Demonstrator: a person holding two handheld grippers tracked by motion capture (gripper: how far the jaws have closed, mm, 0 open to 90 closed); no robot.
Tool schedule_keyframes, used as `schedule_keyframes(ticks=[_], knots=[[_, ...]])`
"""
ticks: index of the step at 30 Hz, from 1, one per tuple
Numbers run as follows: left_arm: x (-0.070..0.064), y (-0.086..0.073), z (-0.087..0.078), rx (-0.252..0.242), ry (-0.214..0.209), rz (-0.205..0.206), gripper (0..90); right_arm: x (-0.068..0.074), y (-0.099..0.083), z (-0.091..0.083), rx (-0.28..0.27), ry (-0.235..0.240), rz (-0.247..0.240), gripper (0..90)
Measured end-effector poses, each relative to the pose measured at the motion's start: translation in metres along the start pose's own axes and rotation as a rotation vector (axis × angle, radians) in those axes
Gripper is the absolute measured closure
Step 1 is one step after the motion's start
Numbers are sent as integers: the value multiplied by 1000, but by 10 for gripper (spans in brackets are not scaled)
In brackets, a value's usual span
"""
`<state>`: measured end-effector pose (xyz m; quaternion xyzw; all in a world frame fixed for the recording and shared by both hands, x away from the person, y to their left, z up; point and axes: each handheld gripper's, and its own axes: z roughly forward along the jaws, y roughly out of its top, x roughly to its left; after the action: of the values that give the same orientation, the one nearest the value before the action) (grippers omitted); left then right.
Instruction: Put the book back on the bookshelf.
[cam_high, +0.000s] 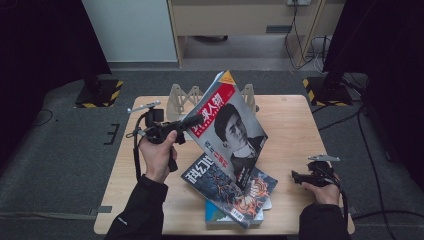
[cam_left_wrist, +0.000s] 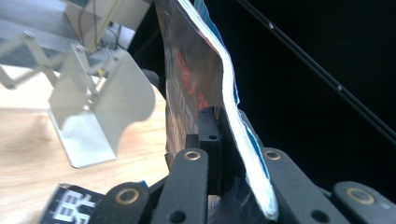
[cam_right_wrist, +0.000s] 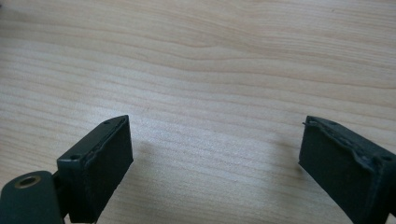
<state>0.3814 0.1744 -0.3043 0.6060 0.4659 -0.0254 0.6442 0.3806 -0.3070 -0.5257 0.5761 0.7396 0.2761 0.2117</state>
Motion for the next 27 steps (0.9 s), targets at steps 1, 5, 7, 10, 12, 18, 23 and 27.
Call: schedule_keyframes(ticks=[1,5,7,10,12,18,23,27], knots=[[1,3,-4,-6,8,7,857,1,0,1,8,5,-2,95],[5,13,-17,-32,46,27,856,2,-1,4,26,16,-17,81],[8,18,-23,-48,59,26,856,3,-1,4,25,19,-20,82],[14,25,-34,-73,75,18,856,4,-1,5,14,30,-35,71],[18,29,-40,-87,85,12,857,4,-1,6,13,31,-39,70],[27,40,-57,-117,134,19,856,5,-4,7,-12,41,-40,56],[35,47,-69,-137,164,14,857,5,-5,7,-28,38,-41,49],[40,52,-79,-159,189,7,856,5,-7,8,-47,43,-46,37]])
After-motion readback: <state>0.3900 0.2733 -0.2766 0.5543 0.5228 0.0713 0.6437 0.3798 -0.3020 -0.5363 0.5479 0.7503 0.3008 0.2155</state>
